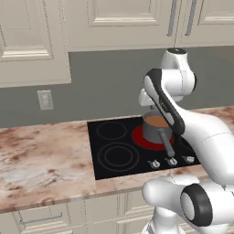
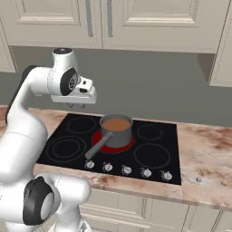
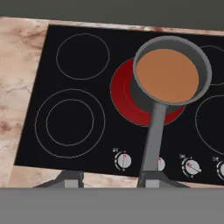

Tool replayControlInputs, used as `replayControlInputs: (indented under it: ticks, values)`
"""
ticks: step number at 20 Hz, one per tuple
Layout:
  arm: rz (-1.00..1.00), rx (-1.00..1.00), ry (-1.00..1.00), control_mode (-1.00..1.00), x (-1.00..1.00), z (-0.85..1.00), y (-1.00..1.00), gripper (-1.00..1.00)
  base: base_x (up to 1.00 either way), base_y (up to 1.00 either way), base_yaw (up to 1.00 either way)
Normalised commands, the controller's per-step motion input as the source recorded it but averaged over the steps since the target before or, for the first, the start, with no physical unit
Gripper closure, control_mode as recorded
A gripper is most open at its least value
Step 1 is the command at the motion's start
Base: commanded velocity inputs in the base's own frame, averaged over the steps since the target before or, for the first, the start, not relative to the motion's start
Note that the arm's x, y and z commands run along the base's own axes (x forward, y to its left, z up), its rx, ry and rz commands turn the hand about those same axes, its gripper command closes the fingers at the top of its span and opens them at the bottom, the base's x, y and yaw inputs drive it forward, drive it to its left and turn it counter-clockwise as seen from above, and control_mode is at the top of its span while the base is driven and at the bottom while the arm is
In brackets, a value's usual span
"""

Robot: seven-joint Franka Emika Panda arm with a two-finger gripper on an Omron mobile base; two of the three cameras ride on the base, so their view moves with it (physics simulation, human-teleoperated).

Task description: Pick up the sugar cube(s) and place them in the saucepan with hot chocolate.

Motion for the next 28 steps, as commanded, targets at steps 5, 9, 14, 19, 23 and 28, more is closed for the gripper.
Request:
replayControlInputs:
  ticks: [5,9,14,19,23,28]
  values:
    - [0.0,-0.01,0.03,-1.0,0.04,-0.17,-0.09,-1.0,0.0,0.0,0.0]
    - [-0.22,0.0,0.05,-1.0,-0.26,-0.42,-0.47,-1.0,0.0,0.0,0.0]
    - [-0.42,0.07,0.0,-1.0,-0.35,-0.42,-0.92,-1.0,0.0,0.0,0.0]
    - [-0.22,0.18,-0.06,-1.0,-0.07,-0.31,-1.0,-1.0,0.0,0.0,0.0]
    - [-0.18,0.17,-0.12,-1.0,-0.1,-0.5,-1.0,-1.0,0.0,0.0,0.0]
    - [-0.17,0.17,-0.14,-1.0,-0.24,-0.73,-1.0,-1.0,0.0,0.0,0.0]
